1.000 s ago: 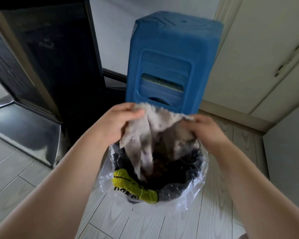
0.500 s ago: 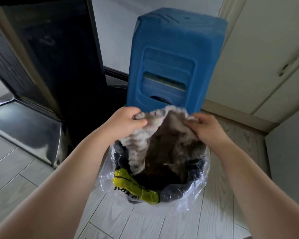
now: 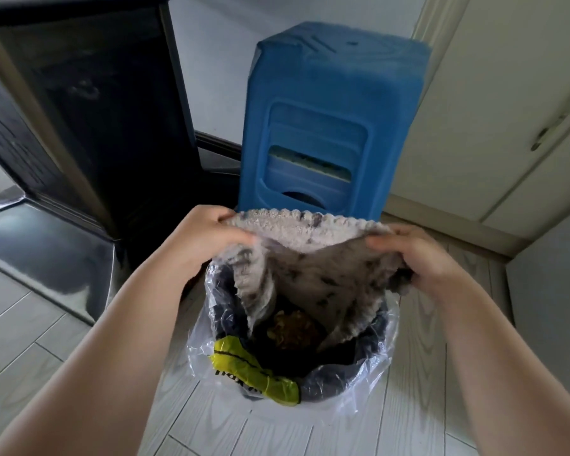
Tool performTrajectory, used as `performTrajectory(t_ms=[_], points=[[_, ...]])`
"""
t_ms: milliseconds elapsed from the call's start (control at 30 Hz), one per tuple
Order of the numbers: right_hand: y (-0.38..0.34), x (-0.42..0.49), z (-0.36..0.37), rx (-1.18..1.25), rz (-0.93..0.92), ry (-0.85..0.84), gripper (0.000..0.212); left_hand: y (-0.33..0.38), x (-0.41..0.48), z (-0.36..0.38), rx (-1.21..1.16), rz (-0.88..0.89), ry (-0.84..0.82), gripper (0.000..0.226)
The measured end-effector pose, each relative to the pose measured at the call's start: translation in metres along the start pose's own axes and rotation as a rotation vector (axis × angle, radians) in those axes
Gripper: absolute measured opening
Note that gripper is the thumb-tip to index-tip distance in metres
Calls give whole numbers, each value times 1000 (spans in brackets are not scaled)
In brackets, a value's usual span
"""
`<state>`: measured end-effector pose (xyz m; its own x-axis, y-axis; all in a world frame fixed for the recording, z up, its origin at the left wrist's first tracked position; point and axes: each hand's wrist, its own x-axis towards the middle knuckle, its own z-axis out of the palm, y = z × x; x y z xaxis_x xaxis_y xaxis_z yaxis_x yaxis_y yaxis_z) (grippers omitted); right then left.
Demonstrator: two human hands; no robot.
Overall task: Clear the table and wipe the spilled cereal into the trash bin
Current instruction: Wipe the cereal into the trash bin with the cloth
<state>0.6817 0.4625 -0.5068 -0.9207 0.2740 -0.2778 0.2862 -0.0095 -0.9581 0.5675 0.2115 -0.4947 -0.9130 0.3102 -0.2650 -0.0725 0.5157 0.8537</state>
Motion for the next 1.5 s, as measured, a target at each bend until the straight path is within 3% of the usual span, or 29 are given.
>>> performTrajectory(t_ms=[67, 100, 167, 300, 400, 467, 533, 700, 800, 933, 1067, 1200, 1267, 1367, 1433, 1500], points=[[2, 2, -11, -368, 52, -99, 27, 4, -3, -3, -463, -92, -104, 27], [-1, 3, -12, -560, 67, -97, 26, 5, -1, -2, -583, -118, -142, 14], [-4, 11, -14, -744, 72, -11, 27, 13, 1, 1, -661, -154, -193, 10], [-28, 12, -24, -607, 93, 86, 21, 40, -2, 4, -812, -290, -99, 11], [-55, 4, -42, -154, 148, 82, 17, 70, -15, 4, -915, -367, -82, 17], [-78, -8, -48, 80, 156, 98, 23, 97, -30, 3, -919, -456, -100, 15], [-108, -22, -52, 123, 154, 125, 25, 132, -46, 0, -865, -494, -151, 11], [-183, -46, -59, -66, 159, 247, 21, 208, -74, -24, -492, -237, -225, 35], [-238, -70, -62, -115, 154, 278, 21, 253, -90, -51, -408, -230, -235, 47], [-308, -105, -59, -196, 100, 306, 17, 312, -116, -88, -376, -200, -127, 52], [-371, -132, -60, -273, 101, 255, 8, 360, -140, -125, -414, -162, -65, 33], [-432, -156, -59, -187, 51, 195, 18, 400, -166, -156, -441, -65, 4, 18], [-459, -171, -59, -142, 53, 84, 20, 409, -173, -172, -424, -64, 64, 10], [-489, -189, -66, -220, 140, -197, 48, 417, -178, -200, -466, -114, 108, 8], [-502, -199, -60, -353, 160, -261, 58, 421, -184, -224, -494, -143, 55, 15], [-512, -206, -44, -437, 133, -181, 55, 426, -191, -251, -449, -164, -80, 22]])
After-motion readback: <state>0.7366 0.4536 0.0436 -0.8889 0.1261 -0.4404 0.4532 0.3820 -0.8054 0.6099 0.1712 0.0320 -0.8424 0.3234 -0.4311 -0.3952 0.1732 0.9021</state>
